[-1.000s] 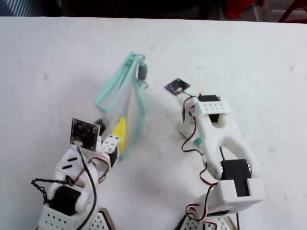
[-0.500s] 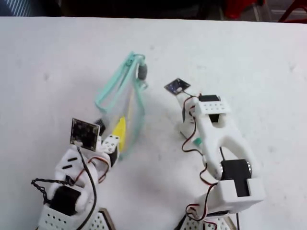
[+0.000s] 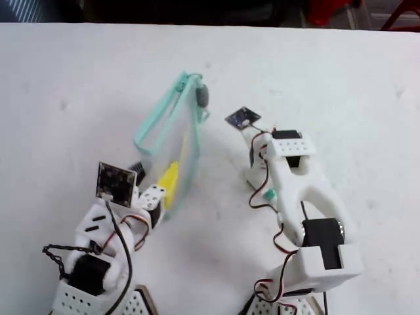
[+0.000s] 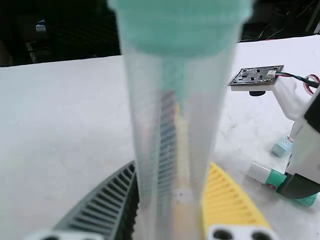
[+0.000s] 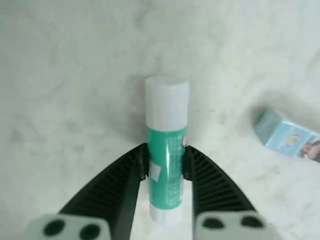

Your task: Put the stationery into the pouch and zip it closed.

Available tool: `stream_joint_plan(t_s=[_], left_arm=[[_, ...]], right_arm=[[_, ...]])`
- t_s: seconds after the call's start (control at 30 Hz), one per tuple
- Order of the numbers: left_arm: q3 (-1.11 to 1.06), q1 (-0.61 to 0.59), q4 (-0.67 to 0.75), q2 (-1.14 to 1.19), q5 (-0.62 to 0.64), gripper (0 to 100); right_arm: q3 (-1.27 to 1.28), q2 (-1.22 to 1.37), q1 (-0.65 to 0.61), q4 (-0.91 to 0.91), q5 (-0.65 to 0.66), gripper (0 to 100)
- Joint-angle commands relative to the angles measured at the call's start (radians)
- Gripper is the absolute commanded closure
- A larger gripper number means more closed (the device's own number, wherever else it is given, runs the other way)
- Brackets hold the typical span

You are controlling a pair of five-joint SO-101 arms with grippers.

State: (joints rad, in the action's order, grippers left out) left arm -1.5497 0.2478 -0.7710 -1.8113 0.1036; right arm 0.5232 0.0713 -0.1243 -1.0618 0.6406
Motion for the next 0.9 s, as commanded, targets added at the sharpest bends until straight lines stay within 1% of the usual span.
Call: stream_joint_plan(t_s=[0.0, 0.27, 0.37, 0.5, 0.63, 0.87], left_arm=[[0.021, 0.002, 0.014, -0.010, 0.003, 82], [0.023, 0.002, 0.006, -0.010, 0.003, 82], [0.040, 0.007, -0.034, -0.010, -0.002, 83], [0.075, 0.007, -0.092, -0.010, -0.003, 83], [0.077, 0.007, -0.094, -0.010, -0.005, 83], [0.077, 0.004, -0.094, -0.010, -0.005, 82]], right_arm=[[-0.005, -0.004, -0.010, -0.001, 0.009, 93.8], [-0.006, 0.028, -0.010, -0.001, 0.009, 93.5], [-0.011, 0.071, -0.010, 0.024, 0.009, 93.5], [-0.020, 0.062, -0.008, 0.027, 0.008, 94.0], [-0.021, 0.064, -0.010, 0.033, 0.009, 98.6], [-0.034, 0.033, -0.005, 0.022, 0.008, 98.2]])
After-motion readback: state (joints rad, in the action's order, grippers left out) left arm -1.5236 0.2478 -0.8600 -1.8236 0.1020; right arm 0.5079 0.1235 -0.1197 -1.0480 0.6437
